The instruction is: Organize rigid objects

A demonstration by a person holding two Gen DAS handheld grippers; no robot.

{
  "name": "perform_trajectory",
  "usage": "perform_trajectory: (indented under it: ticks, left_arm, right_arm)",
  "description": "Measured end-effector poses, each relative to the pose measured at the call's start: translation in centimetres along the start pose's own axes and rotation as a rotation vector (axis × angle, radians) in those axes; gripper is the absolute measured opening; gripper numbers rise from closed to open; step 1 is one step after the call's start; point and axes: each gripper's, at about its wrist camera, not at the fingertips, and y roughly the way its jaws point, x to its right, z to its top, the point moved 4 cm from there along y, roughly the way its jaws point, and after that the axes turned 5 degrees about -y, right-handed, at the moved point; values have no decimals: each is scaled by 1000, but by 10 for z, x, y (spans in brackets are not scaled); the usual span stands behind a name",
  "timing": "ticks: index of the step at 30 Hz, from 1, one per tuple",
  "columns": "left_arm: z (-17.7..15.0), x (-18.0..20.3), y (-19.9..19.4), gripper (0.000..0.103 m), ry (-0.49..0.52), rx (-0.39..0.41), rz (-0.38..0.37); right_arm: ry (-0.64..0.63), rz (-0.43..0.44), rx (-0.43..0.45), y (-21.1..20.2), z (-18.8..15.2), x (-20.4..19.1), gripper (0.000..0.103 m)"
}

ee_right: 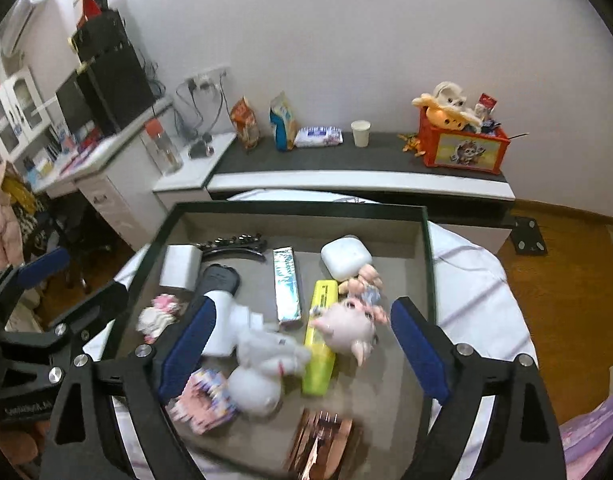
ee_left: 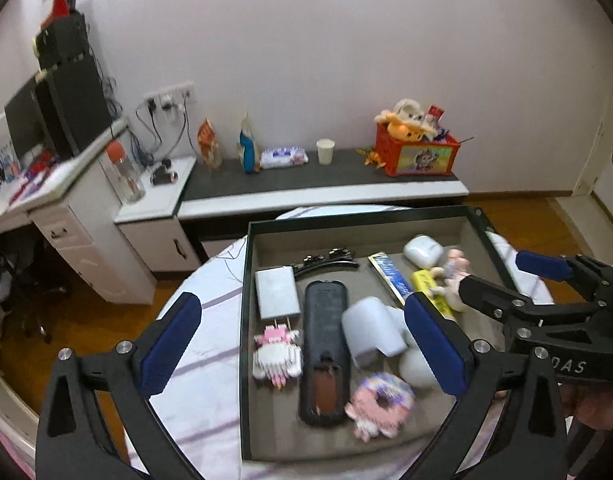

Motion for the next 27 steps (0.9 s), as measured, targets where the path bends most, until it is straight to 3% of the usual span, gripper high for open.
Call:
perform_trajectory:
  ticks: [13,20,27]
  left_arm:
    - [-34,9,-141,103,-31,175,13]
    - [-68,1,-204,103,-50,237,36]
    - [-109,-6,-232,103,-71,229,76]
  right_arm:
    - [83,71,170,-127,-40,-20,92]
    - [35,-15,247,-199,-83,-40,92]
    - [42,-86,262,-228,-135,-48,92]
